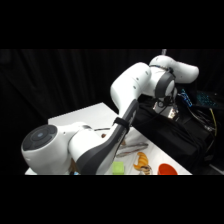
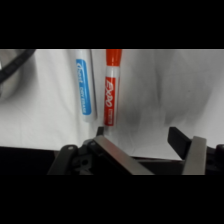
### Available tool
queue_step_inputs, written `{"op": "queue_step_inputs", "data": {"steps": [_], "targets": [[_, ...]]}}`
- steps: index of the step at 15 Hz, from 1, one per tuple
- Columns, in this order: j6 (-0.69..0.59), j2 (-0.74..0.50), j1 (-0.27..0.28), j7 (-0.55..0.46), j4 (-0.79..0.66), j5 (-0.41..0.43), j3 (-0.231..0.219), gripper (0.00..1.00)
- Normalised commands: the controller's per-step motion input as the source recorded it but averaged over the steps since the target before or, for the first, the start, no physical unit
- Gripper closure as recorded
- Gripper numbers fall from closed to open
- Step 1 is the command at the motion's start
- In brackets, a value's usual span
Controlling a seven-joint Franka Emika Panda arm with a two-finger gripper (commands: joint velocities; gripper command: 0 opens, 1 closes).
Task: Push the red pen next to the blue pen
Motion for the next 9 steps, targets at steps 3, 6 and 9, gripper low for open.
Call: {"op": "queue_step_inputs", "data": {"steps": [3, 6, 9], "targets": [[-0.41, -0.36, -0.058, -0.07, -0.06, -0.006, -0.024, 0.0], [-0.47, -0.5, -0.044, -0.03, -0.21, -0.035, -0.06, 0.0], [-0.35, -0.57, -0.032, -0.04, -0.42, -0.032, -0.04, 0.0]]}}
